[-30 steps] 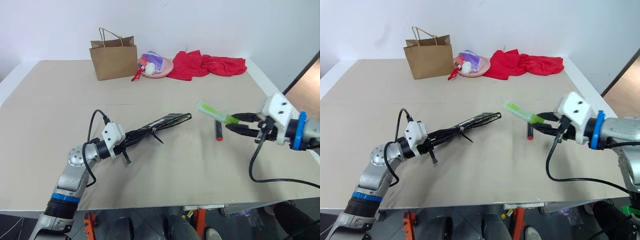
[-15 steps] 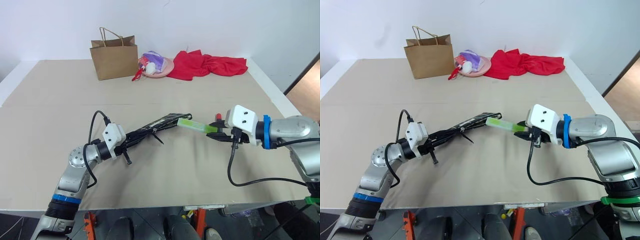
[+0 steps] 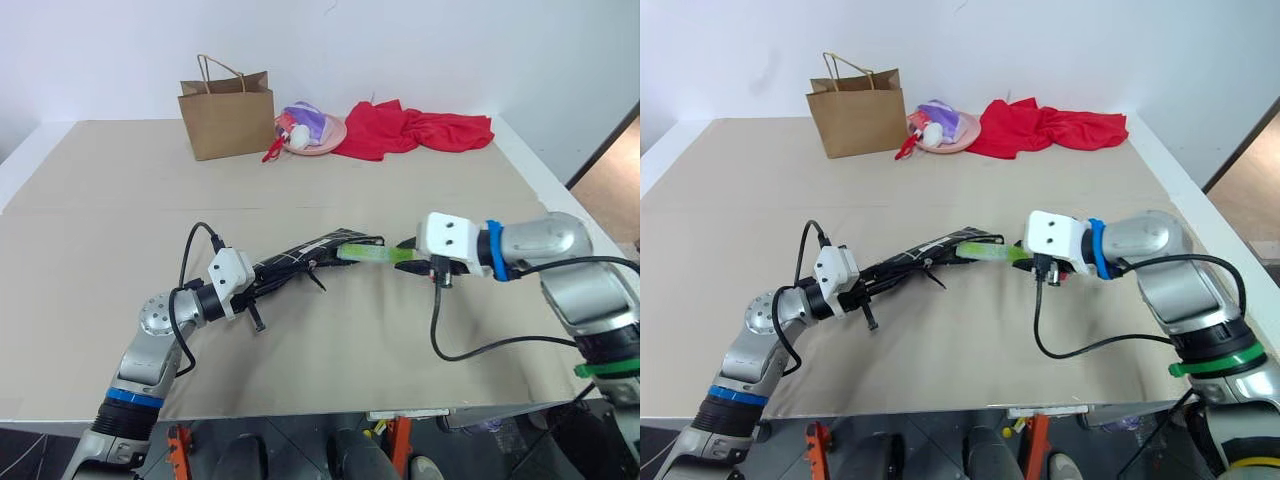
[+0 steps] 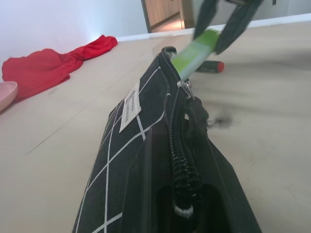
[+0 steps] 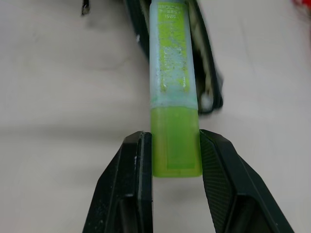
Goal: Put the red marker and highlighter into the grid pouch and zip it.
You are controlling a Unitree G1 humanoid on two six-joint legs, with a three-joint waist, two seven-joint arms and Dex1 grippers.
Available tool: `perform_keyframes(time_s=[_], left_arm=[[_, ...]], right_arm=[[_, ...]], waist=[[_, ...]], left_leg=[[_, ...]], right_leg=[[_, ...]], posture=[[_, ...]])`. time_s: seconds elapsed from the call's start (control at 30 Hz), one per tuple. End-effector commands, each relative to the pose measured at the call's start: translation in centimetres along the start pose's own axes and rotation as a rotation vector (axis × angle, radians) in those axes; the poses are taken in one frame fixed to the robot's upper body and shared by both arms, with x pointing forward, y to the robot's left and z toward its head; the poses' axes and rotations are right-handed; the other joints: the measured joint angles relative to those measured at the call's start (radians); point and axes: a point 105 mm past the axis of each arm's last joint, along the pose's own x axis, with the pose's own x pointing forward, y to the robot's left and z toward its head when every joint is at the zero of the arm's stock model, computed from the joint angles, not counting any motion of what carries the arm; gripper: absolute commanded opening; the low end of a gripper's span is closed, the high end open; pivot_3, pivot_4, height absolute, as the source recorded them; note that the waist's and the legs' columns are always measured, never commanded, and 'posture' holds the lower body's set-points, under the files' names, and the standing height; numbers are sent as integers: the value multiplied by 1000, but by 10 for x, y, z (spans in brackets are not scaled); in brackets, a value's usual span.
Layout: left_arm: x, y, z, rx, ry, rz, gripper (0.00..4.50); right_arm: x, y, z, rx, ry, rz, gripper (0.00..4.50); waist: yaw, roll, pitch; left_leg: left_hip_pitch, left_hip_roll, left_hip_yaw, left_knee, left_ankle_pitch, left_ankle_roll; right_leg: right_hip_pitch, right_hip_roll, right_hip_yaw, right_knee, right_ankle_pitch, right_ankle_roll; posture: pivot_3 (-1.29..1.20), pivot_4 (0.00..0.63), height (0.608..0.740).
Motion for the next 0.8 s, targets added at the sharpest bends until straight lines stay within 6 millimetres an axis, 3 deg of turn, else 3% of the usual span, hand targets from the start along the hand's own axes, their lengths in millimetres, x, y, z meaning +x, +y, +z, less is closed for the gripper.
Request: perform_keyframes(time_s=[0.03, 0.17, 0.33, 0.37, 0.47, 0.5, 0.53, 0.67, 0.8], left_arm=[[4, 1, 13, 42, -43, -11, 0], [4, 1, 14, 43, -45, -12, 0], [5, 1, 15, 46, -48, -11, 0], [5, 2, 15, 46, -49, -10, 0], [4, 2, 16, 47, -49, -6, 0], [4, 1, 16, 47, -49, -6, 0], [4, 1, 16, 47, -49, -5, 0], [4, 0, 16, 43, -50, -4, 0], [3, -2, 16, 41, -50, -2, 0]], right_arm=[[11, -6, 27, -119, -46, 13, 1035], [29, 7, 58, -216, -131, 91, 1035], [45, 20, 68, -266, -164, 134, 1035], [46, 21, 68, -266, -167, 137, 2055], [44, 6, 66, -257, -161, 55, 3354], [41, -1, 63, -246, -152, 26, 3651], [37, -6, 60, -233, -144, 7, 4247], [4, -33, 45, -113, -136, -88, 4247], [-40, -32, 29, 126, -208, -96, 4247]], waist=[[0, 0, 0], [1, 0, 0], [2, 0, 0], [2, 0, 0], [2, 0, 0], [2, 0, 0], [2, 0, 0], [2, 0, 0], [8, 0, 0]], left_leg=[[0, 0, 0, 0, 0, 0], [-1, 0, -1, 0, 0, 0], [-1, -1, -1, 0, 0, 0], [-1, -1, -1, 0, 0, 0], [-1, 0, -2, 0, 0, 0], [-1, 0, -2, 0, 0, 0], [-1, 0, -2, 0, 0, 0], [-1, -1, -2, 1, 0, 0], [-2, -1, -2, 0, 0, 0]], right_leg=[[0, 0, 0, 0, 1, -2], [0, 0, -1, 0, 1, -3], [0, -1, -2, 0, 1, -3], [0, -1, -2, 0, 1, -3], [0, -1, -2, 0, 1, -4], [0, -1, -2, 0, 1, -4], [0, -1, -3, 1, 1, -4], [0, -1, -2, 0, 2, -4], [0, -2, -3, 0, 1, -4]], posture=[[0, 150, 740], [0, 150, 740], [0, 150, 740], [0, 150, 740], [0, 150, 740], [0, 150, 740], [0, 150, 740], [0, 150, 740], [0, 150, 740]])
